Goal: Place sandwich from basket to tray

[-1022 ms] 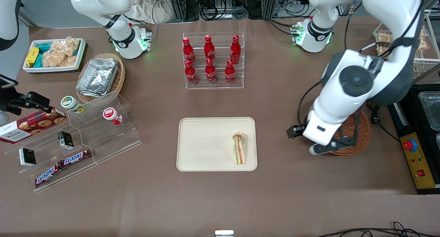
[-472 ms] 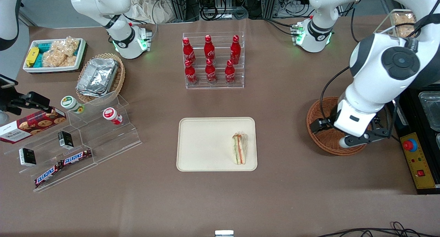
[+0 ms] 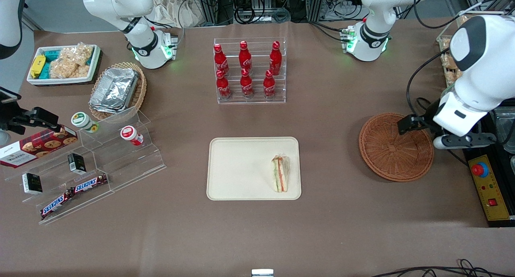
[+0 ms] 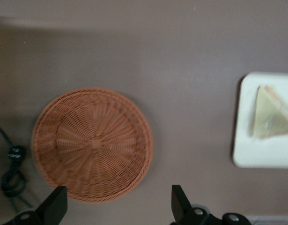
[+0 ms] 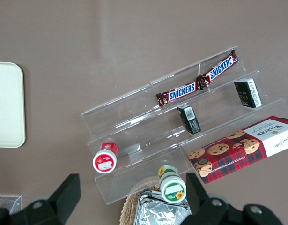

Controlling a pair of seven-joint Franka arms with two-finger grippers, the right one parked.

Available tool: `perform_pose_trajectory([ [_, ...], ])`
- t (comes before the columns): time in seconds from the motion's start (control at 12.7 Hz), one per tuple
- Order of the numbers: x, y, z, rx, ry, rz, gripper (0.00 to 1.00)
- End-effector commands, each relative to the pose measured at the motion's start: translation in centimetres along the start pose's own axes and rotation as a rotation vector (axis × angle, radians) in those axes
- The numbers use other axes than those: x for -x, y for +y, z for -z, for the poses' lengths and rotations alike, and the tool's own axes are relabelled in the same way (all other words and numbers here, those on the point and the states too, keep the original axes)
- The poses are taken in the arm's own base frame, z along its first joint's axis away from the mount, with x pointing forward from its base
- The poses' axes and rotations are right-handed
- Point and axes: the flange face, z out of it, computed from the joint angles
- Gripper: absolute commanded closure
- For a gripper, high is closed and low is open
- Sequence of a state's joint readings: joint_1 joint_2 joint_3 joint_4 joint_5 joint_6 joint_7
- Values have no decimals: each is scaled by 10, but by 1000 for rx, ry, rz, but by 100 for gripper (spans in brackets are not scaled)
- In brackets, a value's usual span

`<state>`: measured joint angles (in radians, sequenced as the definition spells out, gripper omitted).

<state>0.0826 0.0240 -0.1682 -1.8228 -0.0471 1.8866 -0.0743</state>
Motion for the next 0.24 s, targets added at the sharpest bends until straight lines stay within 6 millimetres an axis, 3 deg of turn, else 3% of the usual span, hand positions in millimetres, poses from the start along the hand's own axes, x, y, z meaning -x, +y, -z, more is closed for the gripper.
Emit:
perform_pose_trajectory([
  [0.0,-10,-12,18,5,-29,-80,0],
  [0.16,-39,-16,28,-38,-88,-125,0],
])
